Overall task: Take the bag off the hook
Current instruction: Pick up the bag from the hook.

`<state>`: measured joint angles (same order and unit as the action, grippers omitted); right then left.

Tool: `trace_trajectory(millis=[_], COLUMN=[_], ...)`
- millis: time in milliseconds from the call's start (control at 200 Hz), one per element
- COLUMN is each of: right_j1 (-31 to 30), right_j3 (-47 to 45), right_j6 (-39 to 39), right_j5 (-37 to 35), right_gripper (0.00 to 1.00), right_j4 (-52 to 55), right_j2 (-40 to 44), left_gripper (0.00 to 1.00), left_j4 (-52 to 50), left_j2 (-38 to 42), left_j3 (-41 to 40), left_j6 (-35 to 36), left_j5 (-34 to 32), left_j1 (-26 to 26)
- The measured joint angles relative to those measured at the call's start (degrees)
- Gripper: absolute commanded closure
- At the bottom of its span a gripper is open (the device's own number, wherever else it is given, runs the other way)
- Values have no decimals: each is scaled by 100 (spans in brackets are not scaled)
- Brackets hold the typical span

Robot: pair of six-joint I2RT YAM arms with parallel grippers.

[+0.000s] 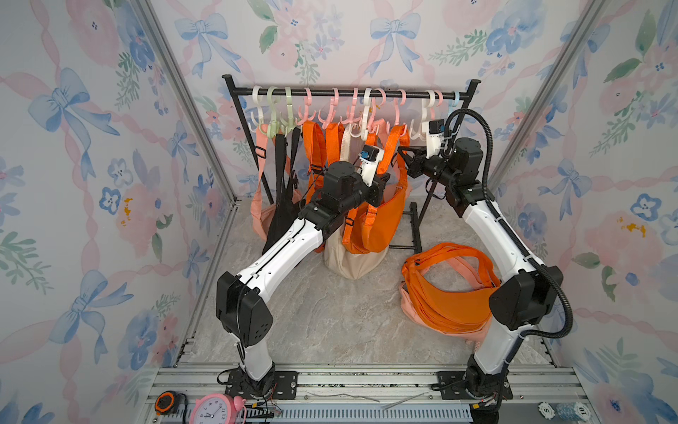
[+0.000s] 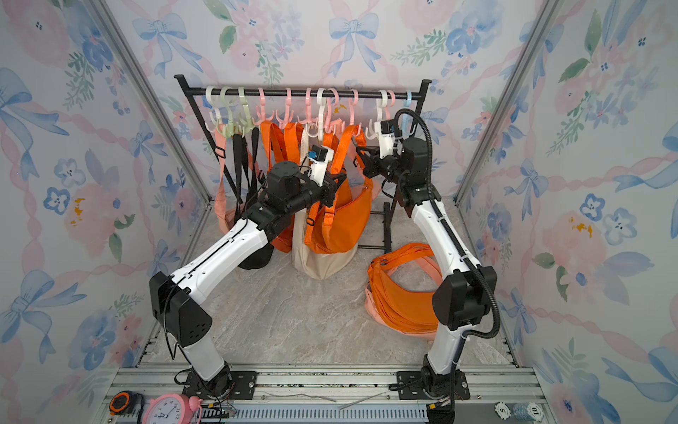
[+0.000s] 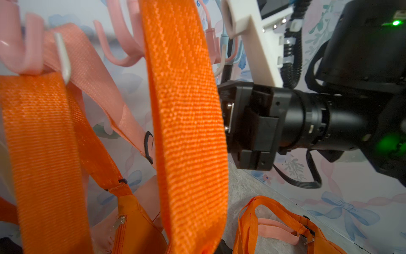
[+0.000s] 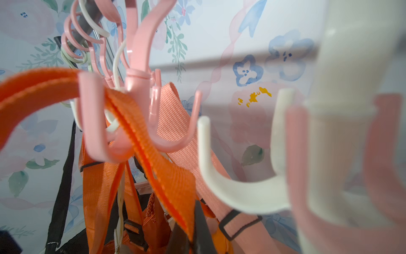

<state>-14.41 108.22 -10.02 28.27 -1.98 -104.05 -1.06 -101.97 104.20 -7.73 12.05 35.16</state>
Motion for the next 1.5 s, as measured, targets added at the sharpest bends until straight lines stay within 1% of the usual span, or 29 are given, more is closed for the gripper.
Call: trace_trajectory(millis=[170, 360, 510, 660, 815, 970, 1055, 1245, 1340, 1500], right_j1=[0, 11, 24, 44, 44, 44, 42, -11, -37, -44], right_j3=[-109, -111, -186, -562, -964, -1419, -1652, -1856, -2024, -2282], right_j6=[2, 2, 2, 0, -2, -46, -70, -94, -94, -120], right_j5=[-20, -42, -61, -103, -219, -380, -472, -774, -986, -1368], right_gripper=[100, 100, 100, 100, 100, 100, 100, 100, 100, 100], right_j4=[-63, -61, -59, -44, -44, -111, -129, 74, 317, 754], right_j2=[205, 249, 317, 715, 1346, 2065, 2411, 2977, 3364, 4159], left_gripper=[100, 100, 100, 100, 100, 100, 100, 100, 100, 100], left_j4=[-278, -616, -761, -848, -901, -931, -817, -415, -74, 734], left_j2=[-455, -916, -964, -951, -750, -374, -79, 549, 909, 1606], left_j3=[894, 1757, 1873, 1851, 1572, 1207, 929, 321, -146, -1204], left_j6=[15, 15, 15, 59, 251, 420, 487, 614, 699, 778], left_j5=[66, 144, 216, 214, 111, 17, -11, -92, -175, -208], left_j1=[-26, -31, -31, -17, 83, 273, 365, 555, 699, 942])
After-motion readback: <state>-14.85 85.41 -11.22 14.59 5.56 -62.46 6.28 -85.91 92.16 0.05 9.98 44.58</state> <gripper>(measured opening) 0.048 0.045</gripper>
